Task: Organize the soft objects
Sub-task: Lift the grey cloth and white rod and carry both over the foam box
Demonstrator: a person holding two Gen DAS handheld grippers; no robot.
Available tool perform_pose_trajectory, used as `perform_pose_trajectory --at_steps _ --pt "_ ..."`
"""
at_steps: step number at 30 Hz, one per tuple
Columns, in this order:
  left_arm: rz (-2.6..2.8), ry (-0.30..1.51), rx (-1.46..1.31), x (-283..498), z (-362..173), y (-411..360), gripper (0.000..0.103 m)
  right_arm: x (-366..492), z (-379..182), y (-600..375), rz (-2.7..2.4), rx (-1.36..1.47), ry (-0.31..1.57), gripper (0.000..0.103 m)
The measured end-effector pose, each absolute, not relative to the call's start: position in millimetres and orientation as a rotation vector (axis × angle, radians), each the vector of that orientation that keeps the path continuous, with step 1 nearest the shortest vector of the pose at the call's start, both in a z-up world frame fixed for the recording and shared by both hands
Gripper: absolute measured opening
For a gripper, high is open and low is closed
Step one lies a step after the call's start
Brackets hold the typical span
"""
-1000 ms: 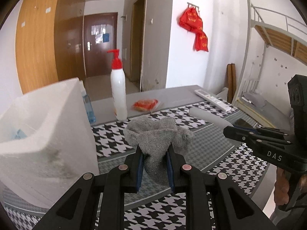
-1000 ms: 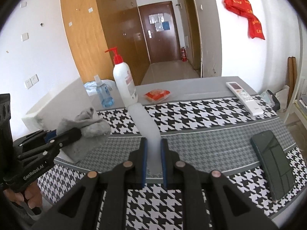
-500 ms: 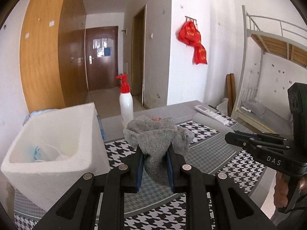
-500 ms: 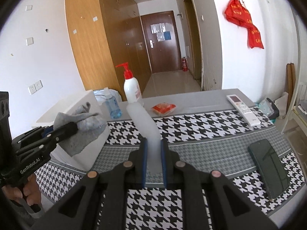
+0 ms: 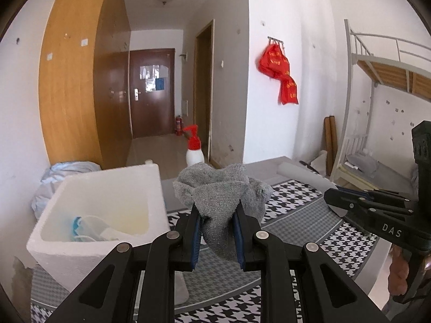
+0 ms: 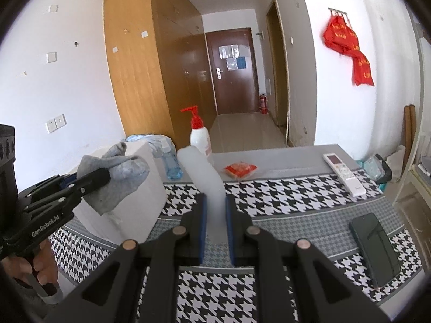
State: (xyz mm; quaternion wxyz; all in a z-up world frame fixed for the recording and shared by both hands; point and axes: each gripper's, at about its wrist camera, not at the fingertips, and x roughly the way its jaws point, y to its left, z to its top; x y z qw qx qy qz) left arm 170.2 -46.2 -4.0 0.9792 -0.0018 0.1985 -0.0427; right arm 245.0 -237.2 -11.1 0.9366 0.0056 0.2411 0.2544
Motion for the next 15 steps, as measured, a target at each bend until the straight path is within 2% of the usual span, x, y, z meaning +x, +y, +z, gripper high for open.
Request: perform_pose_trajectory --at_steps 15 --pt "-0.036 0.350 -0.025 161.6 8.3 -27.1 0.022 239.3 3.4 -218.0 0.553 -0.004 0.449 0.016"
